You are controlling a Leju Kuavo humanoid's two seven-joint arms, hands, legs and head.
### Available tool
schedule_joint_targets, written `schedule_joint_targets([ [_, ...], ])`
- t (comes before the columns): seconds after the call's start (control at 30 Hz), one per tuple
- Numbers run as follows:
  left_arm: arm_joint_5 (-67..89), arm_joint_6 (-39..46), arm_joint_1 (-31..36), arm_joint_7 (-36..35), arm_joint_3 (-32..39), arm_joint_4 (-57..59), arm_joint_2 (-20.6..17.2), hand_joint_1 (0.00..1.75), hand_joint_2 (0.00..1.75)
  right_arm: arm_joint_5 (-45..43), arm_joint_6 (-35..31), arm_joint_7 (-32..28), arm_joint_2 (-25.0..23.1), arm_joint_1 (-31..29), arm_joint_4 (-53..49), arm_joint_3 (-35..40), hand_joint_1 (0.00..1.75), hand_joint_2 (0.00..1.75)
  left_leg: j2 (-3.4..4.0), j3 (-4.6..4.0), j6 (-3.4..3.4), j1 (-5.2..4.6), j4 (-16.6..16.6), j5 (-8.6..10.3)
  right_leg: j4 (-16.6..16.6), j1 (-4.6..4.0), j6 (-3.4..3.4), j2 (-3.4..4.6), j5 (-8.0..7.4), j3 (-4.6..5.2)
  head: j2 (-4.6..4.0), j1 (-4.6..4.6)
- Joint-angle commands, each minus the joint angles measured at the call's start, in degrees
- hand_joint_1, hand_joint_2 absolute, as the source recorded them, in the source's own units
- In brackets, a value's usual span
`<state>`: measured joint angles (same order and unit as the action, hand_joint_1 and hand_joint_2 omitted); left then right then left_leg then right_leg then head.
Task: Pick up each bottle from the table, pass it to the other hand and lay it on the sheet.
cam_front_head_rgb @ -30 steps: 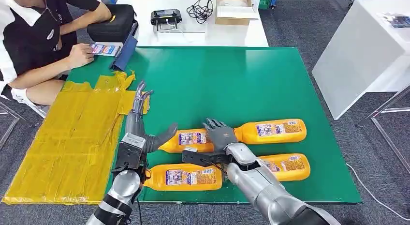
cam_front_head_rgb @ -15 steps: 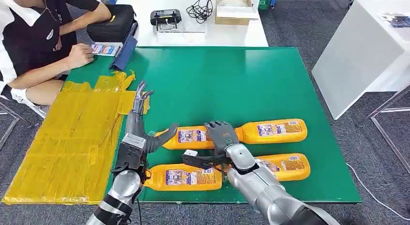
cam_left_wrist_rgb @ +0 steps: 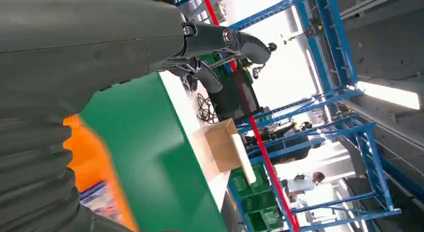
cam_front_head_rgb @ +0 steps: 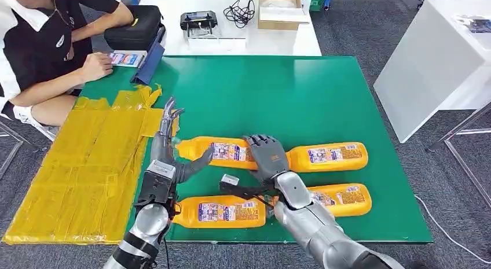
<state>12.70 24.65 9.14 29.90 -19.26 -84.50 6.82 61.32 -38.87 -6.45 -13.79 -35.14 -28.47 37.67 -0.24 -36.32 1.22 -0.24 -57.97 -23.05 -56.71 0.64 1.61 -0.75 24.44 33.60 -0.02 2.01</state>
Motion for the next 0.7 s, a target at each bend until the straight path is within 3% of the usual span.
schedule_joint_targets([
  [0.03,3.0,1.4,-2.7,-0.9,-1.9,0.0,-0.6,0.0,1.75,-4.3,-1.1,-17.8,-3.8,16.1,-30.9,-29.7,1.75,1.75,-0.01,0.13,-0.1,0.04,0.0,-0.1,0.0,-0.04,-0.07,0.02,0.1,-0.15,0.0,0.02],
  [0.1,3.8,1.7,-3.7,-1.0,-1.6,-1.4,-0.7,0.0,1.75,-7.3,-1.1,-15.1,-1.7,18.1,-34.3,-28.8,1.75,1.75,-0.06,0.17,-0.11,0.06,0.0,-0.15,0.0,-0.05,-0.07,-0.02,0.15,-0.25,0.0,0.02],
  [0.2,4.6,1.7,-4.6,-1.4,-1.2,-2.8,-0.6,0.0,1.75,-11.8,-1.1,-16.5,-1.3,20.5,-37.9,-31.9,1.75,1.75,-0.48,-0.02,-0.05,0.01,0.0,-0.04,0.0,0.0,-0.04,-0.36,0.14,-0.11,0.0,0.04],
  [0.33,5.9,2.2,-5.5,-1.8,-0.8,-3.9,-0.5,0.0,1.75,-17.2,-1.1,-16.9,0.1,23.0,-40.7,-31.9,1.75,1.75,-0.24,0.05,-0.08,0.0,0.0,-0.12,0.1,0.0,-0.06,-0.22,0.12,-0.13,0.0,0.02],
  [0.53,6.1,1.4,-5.4,-2.1,-1.2,-3.8,-0.6,0.0,1.75,-18.2,-1.1,-16.4,0.7,23.1,-41.0,-29.6,1.75,1.75,-0.18,-0.01,-0.07,0.0,0.0,-0.11,0.1,0.0,-0.05,-0.15,0.07,-0.03,0.0,-0.02],
  [0.63,3.5,-2.5,-5.1,-3.3,-2.1,-3.6,-1.0,0.0,1.75,-21.1,-0.9,-16.1,1.5,23.1,-41.1,-26.0,1.75,1.75,-0.2,0.19,-0.13,0.03,0.0,-0.18,0.1,-0.03,-0.09,-0.14,0.14,-0.24,0.0,0.0],
  [0.7,-3.7,-10.2,-4.7,-4.6,-2.7,-3.3,-2.1,0.0,1.75,-25.5,2.3,-17.9,2.6,23.1,-41.9,-21.9,1.75,1.75,-0.17,0.1,-0.11,0.03,0.0,-0.16,0.1,-0.03,-0.07,-0.14,0.12,-0.15,0.0,0.0],
])
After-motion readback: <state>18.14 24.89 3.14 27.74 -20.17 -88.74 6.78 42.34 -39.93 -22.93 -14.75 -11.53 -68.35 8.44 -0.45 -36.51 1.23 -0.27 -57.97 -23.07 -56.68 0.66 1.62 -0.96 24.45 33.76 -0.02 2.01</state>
